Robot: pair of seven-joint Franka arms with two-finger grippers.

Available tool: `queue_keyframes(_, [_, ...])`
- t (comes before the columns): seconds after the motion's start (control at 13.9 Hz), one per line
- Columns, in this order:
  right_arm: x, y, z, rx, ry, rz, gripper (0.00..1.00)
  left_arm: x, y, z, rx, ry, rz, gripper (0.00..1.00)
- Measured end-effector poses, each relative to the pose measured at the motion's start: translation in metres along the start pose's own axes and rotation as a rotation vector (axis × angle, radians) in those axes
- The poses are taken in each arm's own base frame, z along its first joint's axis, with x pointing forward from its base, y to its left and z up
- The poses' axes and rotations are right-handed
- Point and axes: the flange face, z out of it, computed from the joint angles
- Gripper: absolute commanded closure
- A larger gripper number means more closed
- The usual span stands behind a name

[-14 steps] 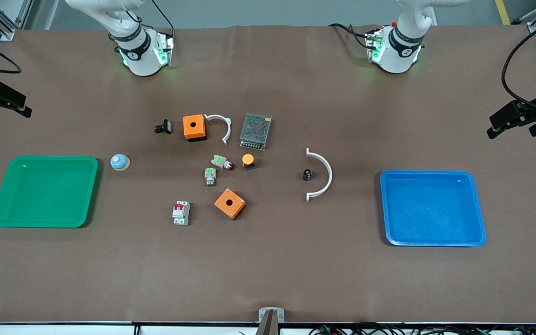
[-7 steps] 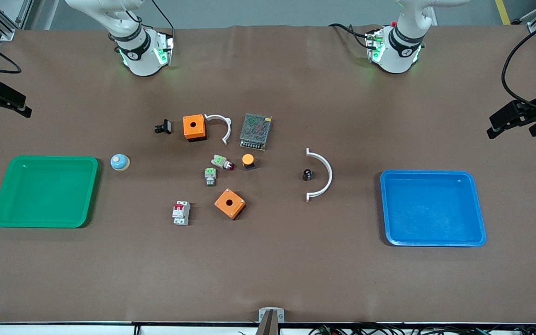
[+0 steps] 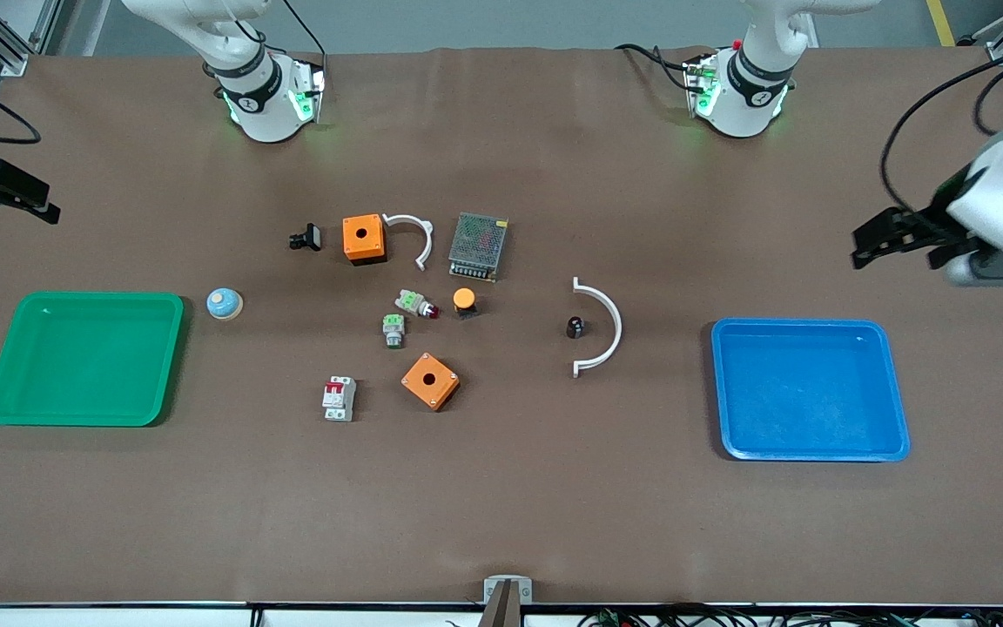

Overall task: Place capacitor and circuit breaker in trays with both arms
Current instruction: 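Move the left gripper toward the black capacitor while the right gripper reaches the breaker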

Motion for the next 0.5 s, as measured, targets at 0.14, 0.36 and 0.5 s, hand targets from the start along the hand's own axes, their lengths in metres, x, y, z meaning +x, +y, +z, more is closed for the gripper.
queue_keyframes(0.14, [0.021,0.002,0.027,-0.003,-0.031,0.003,0.00,0.005,0.039,0.029,0.000,-0.049,-0.007,0.00])
queue_keyframes(0.36, [0.054,0.001,0.068,-0.022,-0.057,-0.003,0.00,0.011,0.094,0.075,-0.026,-0.112,-0.047,0.00])
queue_keyframes(0.5, [0.070,-0.003,0.096,-0.053,-0.095,-0.019,0.00,0.017,0.122,0.103,-0.048,-0.122,-0.105,0.00])
